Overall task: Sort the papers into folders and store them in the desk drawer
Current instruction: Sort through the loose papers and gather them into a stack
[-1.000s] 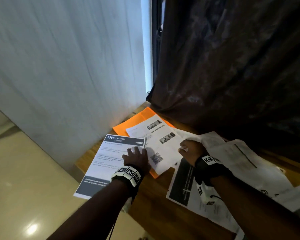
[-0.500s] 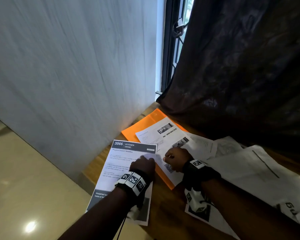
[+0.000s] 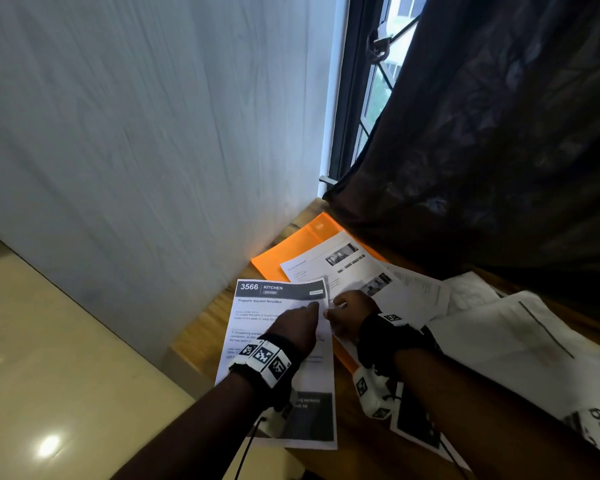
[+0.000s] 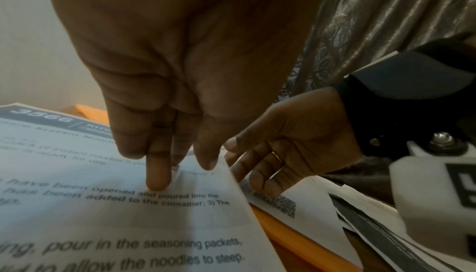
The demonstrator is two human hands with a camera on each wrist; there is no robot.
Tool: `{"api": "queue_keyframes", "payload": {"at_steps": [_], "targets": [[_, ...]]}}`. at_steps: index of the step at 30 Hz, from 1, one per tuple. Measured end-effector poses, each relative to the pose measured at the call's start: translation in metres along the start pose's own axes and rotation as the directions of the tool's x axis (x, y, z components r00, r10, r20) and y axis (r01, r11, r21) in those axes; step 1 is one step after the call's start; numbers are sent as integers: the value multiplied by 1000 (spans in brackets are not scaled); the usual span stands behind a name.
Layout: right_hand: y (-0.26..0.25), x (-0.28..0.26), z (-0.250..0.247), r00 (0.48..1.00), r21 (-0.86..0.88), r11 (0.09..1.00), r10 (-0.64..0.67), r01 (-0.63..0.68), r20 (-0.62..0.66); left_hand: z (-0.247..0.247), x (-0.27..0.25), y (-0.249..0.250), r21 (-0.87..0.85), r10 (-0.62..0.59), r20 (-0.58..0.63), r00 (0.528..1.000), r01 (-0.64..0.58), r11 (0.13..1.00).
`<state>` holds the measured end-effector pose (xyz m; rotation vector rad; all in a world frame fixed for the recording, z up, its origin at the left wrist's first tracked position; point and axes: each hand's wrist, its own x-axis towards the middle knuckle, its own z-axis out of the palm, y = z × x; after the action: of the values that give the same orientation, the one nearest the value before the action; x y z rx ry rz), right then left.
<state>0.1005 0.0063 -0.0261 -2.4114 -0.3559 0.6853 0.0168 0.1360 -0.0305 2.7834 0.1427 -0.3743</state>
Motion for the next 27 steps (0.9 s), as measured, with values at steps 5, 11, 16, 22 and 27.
{"api": "queue_keyframes", "payload": {"at_steps": [5,11,16,22,27], "targets": [[2,3,4,1000,59,998,-6,4,28,-2,2,-1,-78,2,13,1000,-1,997],[8,10,-11,997,41,999,-33,36,-74,-18,10,-20,-287,-30,-194,981,-28,958],[34,5,-40,976,186,981,-3,45,-220,-21,17,-45,-239,-129,-244,961,69,969],[59,-16,-67,944,461,886,111,47,-310,-14,28,-29,-365,-181,-122,976,125,923],[81,-30,-80,918,528,848,164,55,-360,-6,37,-6,-480,-123,-175,977,24,877]]}}
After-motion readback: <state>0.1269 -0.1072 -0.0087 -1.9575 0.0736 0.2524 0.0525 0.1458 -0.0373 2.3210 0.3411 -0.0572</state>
